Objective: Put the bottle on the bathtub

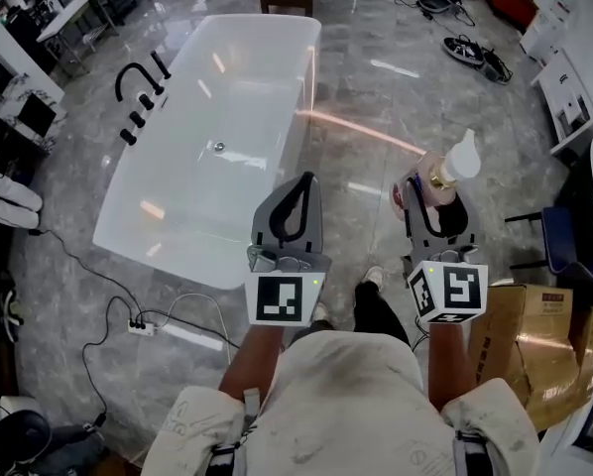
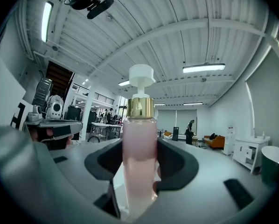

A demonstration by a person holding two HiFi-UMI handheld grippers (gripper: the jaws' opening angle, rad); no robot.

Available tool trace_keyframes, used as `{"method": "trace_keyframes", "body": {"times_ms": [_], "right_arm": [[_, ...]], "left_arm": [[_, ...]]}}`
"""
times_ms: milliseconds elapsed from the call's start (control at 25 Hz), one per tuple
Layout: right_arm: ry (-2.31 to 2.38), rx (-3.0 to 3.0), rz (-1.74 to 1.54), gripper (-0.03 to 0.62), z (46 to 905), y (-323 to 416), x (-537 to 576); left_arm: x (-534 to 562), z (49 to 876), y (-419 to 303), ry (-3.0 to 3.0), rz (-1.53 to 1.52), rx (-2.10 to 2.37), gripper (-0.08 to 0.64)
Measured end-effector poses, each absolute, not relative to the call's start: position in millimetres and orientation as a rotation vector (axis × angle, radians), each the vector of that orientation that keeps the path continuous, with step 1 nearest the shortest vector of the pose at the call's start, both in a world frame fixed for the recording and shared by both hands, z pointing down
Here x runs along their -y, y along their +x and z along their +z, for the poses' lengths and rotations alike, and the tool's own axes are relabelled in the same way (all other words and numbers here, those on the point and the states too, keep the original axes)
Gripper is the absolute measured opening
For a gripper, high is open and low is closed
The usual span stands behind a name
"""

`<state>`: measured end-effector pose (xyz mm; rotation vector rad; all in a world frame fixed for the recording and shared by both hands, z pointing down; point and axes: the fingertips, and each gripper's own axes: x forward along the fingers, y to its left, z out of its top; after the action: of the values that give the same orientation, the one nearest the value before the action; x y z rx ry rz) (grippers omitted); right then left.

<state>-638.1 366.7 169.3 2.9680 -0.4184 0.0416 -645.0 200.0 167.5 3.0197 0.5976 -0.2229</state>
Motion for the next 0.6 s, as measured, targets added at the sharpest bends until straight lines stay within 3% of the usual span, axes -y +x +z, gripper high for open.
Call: {"method": "trace_keyframes", "body": {"times_ms": [320,600], "right_arm": [[2.999,0.474,0.034,0.201,180,-601,-365],[3.02,0.547,0.033,0.2,201,-523,-383]], "left_arm": [[-192,182,-617,3.05,-0.162,-0.537,0.0],[-212,192,-543,3.082,-0.135,-0.486,0.0]]}}
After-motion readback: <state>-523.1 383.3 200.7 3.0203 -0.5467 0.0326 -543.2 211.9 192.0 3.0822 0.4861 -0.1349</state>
